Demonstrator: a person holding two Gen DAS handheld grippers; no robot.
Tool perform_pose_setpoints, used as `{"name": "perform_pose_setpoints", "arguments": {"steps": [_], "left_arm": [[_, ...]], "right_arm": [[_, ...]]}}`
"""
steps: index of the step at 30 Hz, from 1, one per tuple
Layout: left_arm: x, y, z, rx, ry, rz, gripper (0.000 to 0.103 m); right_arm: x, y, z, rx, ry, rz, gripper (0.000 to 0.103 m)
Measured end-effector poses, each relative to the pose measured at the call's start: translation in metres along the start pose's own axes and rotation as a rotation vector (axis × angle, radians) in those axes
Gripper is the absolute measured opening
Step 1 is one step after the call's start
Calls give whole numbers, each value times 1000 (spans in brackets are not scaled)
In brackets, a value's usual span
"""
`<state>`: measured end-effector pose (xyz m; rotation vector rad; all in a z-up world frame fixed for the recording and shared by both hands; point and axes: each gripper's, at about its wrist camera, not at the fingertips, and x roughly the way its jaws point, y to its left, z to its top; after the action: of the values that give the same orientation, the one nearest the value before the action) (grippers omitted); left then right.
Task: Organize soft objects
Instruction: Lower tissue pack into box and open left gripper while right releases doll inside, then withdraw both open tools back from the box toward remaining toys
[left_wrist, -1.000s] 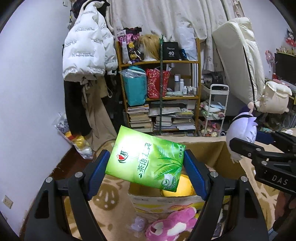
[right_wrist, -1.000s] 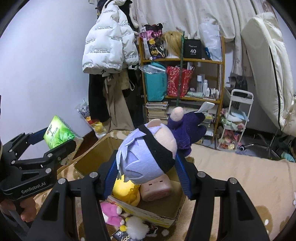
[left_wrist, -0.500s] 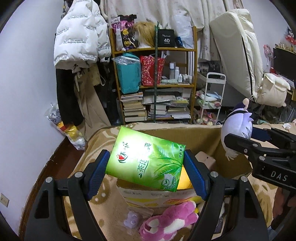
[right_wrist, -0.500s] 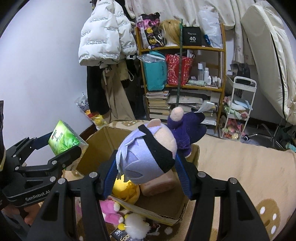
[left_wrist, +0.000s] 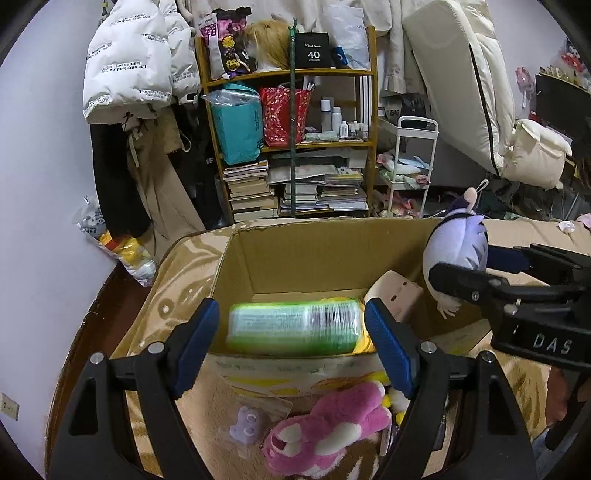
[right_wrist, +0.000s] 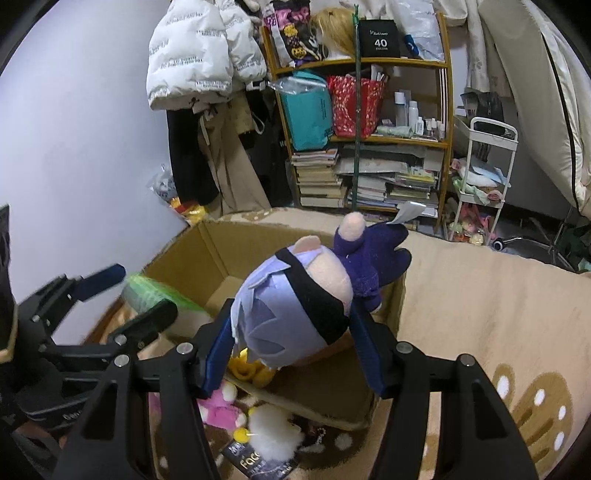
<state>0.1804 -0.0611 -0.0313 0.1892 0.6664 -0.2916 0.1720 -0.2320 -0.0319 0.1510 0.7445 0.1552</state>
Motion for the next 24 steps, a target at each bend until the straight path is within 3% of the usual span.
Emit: {"name": "perform_pose_setpoints", "arguments": {"steps": [3, 9, 17, 24], "left_arm": [[-1, 2, 0, -9, 5, 5, 88], [-7, 6, -3, -7, 14, 21, 90], [-20, 12, -7, -20, 34, 43, 90], [-38, 15, -18, 14, 52, 60, 90]], "right_arm": [[1, 1, -3, -5, 16, 5, 65], [-2, 0, -5, 10, 17, 16, 71], [-17, -1, -8, 60, 6, 29, 99], [-28, 3, -16, 81, 6, 34, 101]]}}
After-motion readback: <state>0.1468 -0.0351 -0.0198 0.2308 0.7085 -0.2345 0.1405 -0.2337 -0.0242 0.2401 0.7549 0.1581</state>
